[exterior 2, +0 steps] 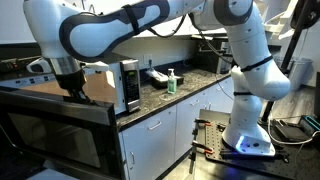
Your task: Open the door of the microwave
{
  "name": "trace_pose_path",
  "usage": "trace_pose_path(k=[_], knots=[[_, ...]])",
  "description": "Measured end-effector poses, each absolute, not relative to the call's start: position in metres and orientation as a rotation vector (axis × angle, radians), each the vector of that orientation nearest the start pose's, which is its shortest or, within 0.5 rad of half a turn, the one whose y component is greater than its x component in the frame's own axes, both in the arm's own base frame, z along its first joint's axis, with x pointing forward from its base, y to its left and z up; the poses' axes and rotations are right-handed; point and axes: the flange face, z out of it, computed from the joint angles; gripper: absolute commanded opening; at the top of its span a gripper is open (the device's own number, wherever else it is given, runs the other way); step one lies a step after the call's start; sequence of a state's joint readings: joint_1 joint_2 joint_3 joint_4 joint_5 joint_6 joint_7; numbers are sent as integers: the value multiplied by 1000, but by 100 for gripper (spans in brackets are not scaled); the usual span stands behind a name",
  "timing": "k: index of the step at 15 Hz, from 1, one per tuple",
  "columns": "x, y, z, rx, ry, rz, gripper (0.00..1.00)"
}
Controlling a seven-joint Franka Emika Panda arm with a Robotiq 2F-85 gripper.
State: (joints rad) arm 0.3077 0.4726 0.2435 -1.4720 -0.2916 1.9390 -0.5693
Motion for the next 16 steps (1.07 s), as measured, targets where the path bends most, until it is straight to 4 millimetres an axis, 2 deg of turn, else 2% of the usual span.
trace_pose_path(k=[9,12,16], knots=[[615,327,407,-2737,-1843,-35,0],[606,349,398,-2775,-1767,-62,0],[579,395,396,-2847,-1625,-100,0]])
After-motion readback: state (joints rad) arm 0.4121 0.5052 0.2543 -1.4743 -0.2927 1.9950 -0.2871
